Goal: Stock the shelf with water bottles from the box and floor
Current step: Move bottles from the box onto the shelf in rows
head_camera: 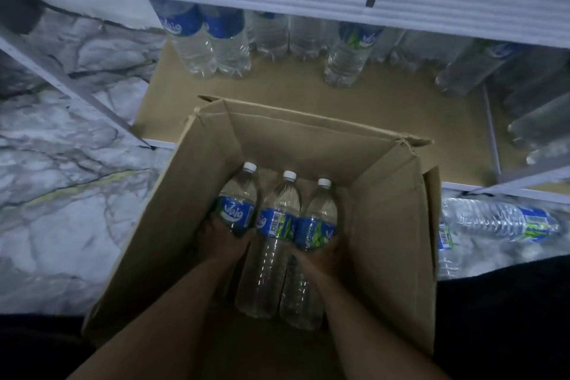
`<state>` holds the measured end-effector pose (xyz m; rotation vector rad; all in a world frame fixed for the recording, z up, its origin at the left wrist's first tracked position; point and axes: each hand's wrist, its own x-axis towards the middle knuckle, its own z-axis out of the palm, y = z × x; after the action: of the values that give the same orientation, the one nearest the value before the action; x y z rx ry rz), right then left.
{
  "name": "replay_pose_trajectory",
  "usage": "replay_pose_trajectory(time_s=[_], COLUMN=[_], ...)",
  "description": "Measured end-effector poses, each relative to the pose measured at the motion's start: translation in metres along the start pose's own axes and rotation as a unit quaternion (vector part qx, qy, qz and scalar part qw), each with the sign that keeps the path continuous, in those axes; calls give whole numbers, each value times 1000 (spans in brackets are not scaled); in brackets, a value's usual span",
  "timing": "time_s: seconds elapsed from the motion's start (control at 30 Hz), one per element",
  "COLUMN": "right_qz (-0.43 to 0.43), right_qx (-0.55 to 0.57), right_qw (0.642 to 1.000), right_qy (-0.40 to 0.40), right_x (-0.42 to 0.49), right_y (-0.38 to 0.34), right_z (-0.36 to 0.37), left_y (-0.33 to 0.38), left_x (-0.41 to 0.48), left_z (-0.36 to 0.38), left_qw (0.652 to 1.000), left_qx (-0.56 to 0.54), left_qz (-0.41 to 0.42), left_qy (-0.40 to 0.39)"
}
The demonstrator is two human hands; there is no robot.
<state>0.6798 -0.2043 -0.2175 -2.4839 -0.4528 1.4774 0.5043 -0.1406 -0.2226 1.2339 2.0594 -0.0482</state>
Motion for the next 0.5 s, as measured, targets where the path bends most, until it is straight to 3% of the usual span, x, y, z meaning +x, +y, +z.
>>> replay_pose_trajectory(time_s=[0.1, 0.3, 0.5], right_qz=[10, 26, 29], right_qx=[-33, 111, 118], right_qw=[999, 992, 992], right_qy=[16, 60, 29], right_x=[2, 18, 14], right_y=[-1, 15, 16], right_z=[-3, -21, -17], left_y=[0, -8, -5], left_x=[6, 11, 5], left_z=[1, -2, -1], left_qw=[1000, 997, 996], left_qx=[5, 46, 72], left_qz=[8, 54, 53], left_qy=[5, -10, -22])
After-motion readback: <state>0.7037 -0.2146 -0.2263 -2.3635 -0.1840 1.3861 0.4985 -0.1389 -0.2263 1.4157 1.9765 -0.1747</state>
